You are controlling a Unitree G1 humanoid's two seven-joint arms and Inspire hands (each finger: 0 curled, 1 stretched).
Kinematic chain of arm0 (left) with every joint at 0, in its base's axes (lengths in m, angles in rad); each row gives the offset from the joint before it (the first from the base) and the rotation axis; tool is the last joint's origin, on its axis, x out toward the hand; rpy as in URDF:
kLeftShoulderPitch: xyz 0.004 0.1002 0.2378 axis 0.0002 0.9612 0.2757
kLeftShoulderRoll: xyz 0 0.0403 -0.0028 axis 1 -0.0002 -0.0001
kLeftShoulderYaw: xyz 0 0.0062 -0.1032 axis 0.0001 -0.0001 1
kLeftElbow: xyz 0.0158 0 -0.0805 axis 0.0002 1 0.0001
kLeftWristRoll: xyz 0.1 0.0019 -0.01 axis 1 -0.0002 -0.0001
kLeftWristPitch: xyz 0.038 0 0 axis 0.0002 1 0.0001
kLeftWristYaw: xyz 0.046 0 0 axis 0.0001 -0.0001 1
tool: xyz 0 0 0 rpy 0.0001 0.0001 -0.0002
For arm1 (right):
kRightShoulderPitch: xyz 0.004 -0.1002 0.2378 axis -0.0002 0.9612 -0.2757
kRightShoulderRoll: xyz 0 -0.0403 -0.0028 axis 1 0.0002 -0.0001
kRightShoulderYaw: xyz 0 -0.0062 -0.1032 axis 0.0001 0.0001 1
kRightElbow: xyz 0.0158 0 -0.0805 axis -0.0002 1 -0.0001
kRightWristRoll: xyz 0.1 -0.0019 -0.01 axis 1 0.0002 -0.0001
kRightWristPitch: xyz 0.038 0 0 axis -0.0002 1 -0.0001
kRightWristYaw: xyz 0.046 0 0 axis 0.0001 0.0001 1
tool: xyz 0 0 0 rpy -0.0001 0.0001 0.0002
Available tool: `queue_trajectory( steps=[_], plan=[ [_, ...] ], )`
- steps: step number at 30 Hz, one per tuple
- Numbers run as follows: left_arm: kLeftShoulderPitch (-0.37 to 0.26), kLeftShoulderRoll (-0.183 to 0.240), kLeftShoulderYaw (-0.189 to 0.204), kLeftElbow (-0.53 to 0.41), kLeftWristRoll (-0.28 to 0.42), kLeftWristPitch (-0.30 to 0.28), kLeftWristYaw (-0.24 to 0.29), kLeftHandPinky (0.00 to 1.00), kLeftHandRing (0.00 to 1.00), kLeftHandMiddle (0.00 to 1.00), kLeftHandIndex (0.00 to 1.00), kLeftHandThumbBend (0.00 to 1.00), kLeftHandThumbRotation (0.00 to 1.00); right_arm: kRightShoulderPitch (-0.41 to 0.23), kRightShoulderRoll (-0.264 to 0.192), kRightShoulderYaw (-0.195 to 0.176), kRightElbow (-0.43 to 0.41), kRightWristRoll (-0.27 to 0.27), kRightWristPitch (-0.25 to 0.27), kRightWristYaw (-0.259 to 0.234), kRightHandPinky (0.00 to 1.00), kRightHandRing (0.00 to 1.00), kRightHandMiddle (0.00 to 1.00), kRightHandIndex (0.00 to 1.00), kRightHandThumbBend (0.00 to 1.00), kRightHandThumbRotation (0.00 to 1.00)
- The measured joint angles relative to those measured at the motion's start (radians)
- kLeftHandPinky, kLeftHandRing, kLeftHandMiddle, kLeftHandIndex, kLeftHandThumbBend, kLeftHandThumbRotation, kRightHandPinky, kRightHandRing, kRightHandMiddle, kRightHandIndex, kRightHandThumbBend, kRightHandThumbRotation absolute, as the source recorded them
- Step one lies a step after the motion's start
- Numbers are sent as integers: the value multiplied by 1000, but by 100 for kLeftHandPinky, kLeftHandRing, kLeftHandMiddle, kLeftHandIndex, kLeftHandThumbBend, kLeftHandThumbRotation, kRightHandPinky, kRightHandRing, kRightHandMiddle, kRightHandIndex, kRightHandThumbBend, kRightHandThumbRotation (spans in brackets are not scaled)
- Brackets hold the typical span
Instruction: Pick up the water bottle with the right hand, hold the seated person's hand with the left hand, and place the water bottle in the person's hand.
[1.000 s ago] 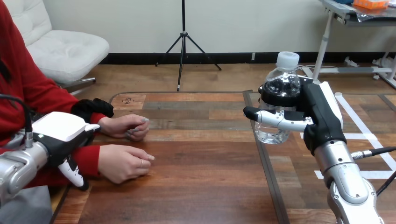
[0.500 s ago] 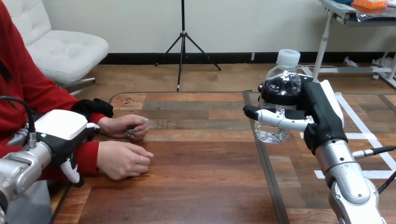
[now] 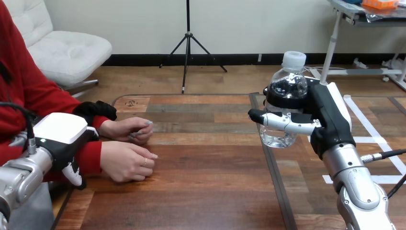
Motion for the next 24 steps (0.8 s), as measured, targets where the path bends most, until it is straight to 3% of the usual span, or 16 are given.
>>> queue_trajectory(
  steps=[11, 24],
  plan=[
    [20, -1, 29, 8, -60, -10, -2, 61, 60, 60, 62, 82, 0, 0, 1, 1, 0, 0, 0, 9, 26, 34, 45, 46, 89, 0],
    [49, -2, 67, 10, -130, -68, -5, 56, 55, 57, 59, 77, 0, -2, 2, 7, 0, 1, 0, 12, 26, 35, 45, 46, 89, 0]
  ],
)
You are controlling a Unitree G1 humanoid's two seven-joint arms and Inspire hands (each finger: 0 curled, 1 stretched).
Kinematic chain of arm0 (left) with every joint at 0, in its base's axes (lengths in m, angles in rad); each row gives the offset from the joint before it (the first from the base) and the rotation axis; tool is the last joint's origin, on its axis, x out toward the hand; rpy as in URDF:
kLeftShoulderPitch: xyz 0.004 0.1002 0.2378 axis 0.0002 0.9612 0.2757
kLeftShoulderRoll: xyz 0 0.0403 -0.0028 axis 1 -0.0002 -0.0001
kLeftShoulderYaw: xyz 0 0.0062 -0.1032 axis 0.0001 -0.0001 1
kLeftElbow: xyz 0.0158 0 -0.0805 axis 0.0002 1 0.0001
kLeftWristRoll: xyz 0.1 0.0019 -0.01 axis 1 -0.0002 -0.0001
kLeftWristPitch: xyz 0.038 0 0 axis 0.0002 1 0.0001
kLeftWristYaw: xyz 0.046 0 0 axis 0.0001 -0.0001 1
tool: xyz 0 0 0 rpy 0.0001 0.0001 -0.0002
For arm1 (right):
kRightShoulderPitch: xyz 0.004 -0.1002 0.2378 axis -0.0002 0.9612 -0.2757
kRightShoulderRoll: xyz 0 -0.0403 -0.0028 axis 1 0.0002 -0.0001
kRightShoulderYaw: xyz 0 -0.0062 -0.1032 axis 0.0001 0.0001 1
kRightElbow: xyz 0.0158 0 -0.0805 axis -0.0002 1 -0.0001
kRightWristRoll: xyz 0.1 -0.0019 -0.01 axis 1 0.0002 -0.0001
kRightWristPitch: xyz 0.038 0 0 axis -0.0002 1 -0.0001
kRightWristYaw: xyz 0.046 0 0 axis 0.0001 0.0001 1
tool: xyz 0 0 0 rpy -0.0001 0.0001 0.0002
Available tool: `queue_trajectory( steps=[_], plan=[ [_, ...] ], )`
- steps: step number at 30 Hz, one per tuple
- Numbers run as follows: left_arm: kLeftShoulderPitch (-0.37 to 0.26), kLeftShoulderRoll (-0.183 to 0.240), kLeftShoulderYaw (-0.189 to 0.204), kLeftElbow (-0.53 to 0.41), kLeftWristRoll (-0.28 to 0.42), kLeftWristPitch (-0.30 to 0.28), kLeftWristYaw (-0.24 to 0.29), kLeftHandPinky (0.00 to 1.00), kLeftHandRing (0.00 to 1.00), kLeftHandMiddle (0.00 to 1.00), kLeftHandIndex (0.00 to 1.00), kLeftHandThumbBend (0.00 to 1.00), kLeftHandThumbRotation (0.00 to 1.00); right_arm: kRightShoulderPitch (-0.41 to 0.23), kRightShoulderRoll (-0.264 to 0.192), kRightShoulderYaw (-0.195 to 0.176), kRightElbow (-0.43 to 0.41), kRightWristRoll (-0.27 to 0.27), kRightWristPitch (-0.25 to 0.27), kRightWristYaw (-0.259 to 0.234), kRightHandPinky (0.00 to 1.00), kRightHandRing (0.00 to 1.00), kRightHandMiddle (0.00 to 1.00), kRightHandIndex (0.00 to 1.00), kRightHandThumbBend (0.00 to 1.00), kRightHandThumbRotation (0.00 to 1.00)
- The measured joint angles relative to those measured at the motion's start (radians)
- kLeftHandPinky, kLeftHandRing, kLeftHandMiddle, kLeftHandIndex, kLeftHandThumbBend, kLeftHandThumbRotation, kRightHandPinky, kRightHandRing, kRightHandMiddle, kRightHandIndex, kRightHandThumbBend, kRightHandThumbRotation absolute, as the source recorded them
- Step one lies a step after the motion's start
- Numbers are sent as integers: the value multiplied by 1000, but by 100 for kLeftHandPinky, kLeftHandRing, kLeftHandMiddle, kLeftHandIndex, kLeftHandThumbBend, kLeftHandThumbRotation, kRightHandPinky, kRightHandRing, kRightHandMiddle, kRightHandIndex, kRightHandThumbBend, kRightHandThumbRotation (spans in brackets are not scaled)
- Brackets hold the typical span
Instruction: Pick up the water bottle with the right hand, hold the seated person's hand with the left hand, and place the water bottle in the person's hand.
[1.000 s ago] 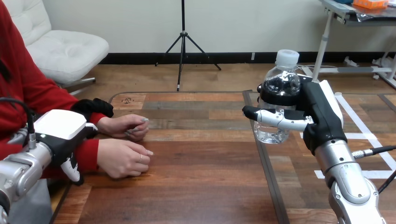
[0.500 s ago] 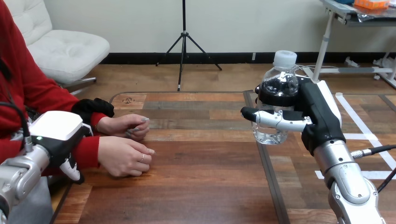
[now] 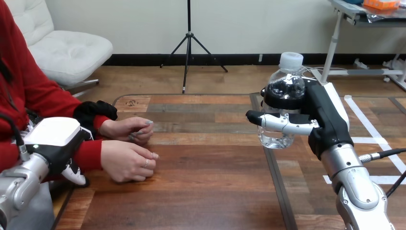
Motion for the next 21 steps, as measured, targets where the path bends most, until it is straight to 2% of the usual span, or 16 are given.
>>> queue_trajectory(
  steps=[9, 21],
  plan=[
    [14, -3, 28, 0, -48, -44, -5, 51, 52, 55, 56, 76, 0, -14, 2, 7, 16, -3, -1, 2, 26, 35, 46, 46, 90, 0],
    [30, -8, 81, 0, -104, -103, -15, 46, 49, 53, 54, 74, 0, -64, 10, 28, 93, -21, -4, -3, 27, 35, 45, 46, 91, 0]
  ],
)
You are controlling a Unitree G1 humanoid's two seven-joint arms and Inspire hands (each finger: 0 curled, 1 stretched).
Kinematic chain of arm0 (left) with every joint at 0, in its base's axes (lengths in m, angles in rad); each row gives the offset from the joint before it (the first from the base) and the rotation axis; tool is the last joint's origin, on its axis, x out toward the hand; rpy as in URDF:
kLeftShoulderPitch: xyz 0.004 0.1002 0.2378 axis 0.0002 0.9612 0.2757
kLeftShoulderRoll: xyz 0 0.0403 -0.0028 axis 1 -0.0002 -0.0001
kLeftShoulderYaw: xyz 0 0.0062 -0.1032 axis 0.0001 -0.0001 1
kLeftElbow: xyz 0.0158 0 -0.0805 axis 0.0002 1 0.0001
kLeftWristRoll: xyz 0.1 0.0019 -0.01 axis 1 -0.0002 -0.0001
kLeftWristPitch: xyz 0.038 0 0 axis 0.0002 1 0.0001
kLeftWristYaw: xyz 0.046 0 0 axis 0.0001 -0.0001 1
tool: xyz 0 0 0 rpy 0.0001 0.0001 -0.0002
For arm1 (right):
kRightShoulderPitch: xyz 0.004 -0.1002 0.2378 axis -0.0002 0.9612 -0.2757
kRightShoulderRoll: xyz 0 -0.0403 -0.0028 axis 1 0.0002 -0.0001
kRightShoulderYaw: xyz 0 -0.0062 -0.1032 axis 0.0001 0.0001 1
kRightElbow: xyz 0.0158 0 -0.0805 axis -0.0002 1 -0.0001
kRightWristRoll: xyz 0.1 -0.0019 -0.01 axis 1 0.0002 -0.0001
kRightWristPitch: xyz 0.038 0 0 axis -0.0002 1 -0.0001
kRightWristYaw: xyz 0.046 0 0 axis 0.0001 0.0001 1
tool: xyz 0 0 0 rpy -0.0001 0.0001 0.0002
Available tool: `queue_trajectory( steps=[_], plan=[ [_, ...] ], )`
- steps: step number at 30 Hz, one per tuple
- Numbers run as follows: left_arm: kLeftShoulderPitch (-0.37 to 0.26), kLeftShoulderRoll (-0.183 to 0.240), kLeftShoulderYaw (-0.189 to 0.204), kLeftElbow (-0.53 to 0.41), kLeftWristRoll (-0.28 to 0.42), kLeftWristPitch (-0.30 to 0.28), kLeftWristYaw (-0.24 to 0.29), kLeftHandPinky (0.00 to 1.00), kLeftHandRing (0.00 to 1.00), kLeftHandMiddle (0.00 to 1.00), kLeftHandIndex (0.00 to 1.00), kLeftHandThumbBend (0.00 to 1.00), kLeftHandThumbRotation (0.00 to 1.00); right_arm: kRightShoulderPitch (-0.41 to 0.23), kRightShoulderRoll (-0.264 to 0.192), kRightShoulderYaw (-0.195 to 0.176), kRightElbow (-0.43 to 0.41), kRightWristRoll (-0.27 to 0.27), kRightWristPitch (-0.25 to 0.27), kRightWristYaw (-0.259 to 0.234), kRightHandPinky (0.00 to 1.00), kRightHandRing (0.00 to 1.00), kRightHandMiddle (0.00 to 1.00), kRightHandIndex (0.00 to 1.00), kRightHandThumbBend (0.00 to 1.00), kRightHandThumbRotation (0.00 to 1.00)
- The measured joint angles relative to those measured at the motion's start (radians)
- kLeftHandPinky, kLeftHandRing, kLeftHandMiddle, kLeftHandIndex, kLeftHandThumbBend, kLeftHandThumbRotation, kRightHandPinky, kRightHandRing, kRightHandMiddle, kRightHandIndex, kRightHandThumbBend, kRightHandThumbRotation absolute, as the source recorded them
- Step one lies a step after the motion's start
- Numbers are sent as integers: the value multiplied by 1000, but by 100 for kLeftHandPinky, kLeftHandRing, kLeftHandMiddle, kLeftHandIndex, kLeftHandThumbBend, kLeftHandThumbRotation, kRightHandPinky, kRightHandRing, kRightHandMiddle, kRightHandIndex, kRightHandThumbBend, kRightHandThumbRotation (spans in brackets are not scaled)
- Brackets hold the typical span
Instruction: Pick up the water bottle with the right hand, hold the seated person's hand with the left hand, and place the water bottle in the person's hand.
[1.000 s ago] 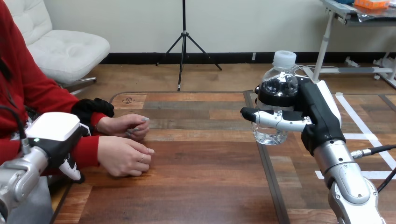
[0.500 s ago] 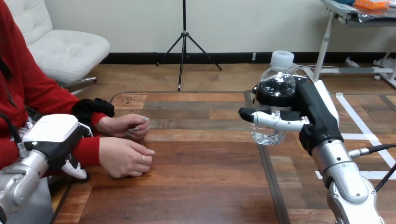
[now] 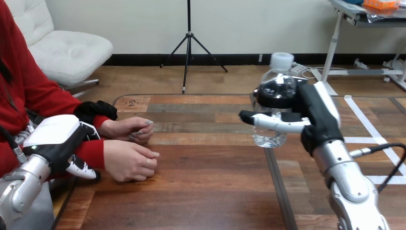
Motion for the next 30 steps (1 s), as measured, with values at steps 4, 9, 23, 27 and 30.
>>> queue_trajectory(
  steps=[4, 9, 23, 27, 30],
  plan=[
    [2, -4, 9, 0, -6, -3, 0, 46, 49, 54, 54, 73, 0, -22, 4, 13, 42, -4, -17, 0, 28, 35, 45, 46, 90, 0],
    [4, -10, 16, 0, -15, -6, 0, 45, 49, 54, 55, 73, 0, -48, 15, 25, 101, -8, -49, 0, 28, 35, 46, 46, 90, 0],
    [24, -37, 49, 0, -36, -43, 19, 43, 47, 54, 55, 72, 2, -130, 58, 59, 274, -23, -114, 1, 28, 36, 46, 46, 91, 0],
    [29, -43, 56, 0, -45, -52, 21, 41, 47, 53, 55, 72, 4, -150, 73, 66, 316, -24, -126, 1, 28, 36, 46, 47, 91, 0],
    [31, -46, 62, 0, -52, -57, 25, 41, 46, 53, 55, 72, 5, -165, 81, 72, 352, -27, -139, 2, 27, 36, 45, 47, 91, 0]
  ],
)
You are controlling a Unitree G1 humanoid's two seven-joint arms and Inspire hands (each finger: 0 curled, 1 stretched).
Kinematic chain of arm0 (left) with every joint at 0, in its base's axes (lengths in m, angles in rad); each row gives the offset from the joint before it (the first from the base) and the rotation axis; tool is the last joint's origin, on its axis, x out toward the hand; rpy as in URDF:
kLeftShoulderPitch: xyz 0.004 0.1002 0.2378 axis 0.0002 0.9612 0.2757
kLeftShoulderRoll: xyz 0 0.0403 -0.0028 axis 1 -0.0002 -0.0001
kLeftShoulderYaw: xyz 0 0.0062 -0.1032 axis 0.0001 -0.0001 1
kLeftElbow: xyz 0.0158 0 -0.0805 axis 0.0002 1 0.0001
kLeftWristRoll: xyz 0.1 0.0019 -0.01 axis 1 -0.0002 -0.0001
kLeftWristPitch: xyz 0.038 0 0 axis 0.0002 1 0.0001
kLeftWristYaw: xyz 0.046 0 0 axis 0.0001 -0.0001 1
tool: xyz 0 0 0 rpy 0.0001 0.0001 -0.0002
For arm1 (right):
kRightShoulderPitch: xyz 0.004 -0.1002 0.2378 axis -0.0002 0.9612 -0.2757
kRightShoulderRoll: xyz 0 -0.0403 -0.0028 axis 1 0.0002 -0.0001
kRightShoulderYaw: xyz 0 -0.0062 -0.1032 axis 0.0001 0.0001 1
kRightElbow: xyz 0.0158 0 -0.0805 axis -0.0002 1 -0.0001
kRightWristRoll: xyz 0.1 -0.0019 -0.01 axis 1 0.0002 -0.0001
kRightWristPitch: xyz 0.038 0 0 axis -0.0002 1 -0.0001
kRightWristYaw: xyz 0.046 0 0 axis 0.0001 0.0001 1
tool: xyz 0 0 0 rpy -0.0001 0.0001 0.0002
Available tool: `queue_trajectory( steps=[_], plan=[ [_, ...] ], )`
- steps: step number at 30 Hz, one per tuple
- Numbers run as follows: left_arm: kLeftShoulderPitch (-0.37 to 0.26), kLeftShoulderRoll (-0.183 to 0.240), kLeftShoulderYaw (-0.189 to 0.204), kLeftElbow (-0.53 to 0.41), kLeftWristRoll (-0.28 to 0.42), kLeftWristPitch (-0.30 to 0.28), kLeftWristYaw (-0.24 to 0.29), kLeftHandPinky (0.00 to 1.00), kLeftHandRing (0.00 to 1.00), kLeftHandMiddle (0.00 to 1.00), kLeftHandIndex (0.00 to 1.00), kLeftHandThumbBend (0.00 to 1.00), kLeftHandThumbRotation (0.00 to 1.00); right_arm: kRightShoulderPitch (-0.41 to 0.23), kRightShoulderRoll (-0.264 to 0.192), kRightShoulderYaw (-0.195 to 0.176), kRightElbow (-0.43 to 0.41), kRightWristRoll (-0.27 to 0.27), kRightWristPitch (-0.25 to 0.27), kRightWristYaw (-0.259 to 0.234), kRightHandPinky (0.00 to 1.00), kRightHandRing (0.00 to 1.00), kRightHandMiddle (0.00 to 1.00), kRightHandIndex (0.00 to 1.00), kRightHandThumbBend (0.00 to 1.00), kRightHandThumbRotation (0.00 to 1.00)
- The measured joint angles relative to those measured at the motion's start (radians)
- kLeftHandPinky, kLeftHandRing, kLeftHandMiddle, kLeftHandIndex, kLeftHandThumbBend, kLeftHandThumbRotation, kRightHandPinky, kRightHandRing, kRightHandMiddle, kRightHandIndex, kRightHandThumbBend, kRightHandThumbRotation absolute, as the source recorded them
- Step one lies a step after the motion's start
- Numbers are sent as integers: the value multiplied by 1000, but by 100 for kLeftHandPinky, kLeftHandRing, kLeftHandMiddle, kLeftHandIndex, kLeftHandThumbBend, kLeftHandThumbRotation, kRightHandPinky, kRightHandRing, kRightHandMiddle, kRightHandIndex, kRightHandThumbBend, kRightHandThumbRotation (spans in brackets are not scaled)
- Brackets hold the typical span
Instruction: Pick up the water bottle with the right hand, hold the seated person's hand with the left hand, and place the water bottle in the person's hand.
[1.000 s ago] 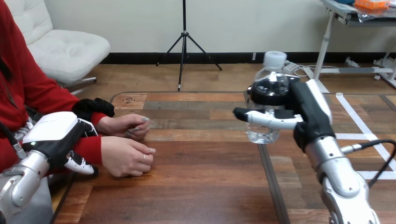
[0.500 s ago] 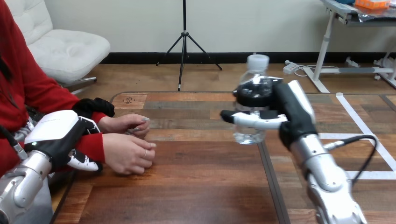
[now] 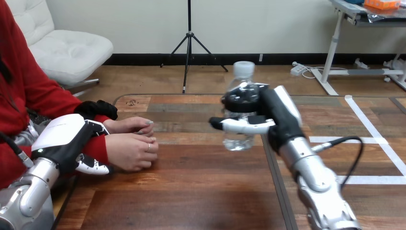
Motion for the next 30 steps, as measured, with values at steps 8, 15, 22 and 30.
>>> queue_trajectory(
  steps=[8, 15, 22, 30],
  plan=[
    [5, -7, 23, 0, -19, -16, 11, 40, 46, 53, 55, 73, 12, -45, 11, 23, 104, -20, -43, 0, 27, 35, 46, 47, 91, 0],
    [6, -9, 32, 0, -25, -30, 12, 41, 46, 53, 56, 74, 13, -78, 30, 33, 185, -37, -80, -1, 28, 36, 46, 47, 91, 0],
    [13, -13, 36, 0, -26, -43, 21, 39, 45, 53, 56, 74, 14, -113, 50, 40, 269, -42, -104, -1, 27, 35, 45, 47, 91, 0],
    [30, -20, 37, 0, -25, -52, 45, 38, 44, 52, 56, 74, 18, -155, 72, 45, 368, -54, -123, -1, 27, 34, 44, 46, 90, 0]
  ],
)
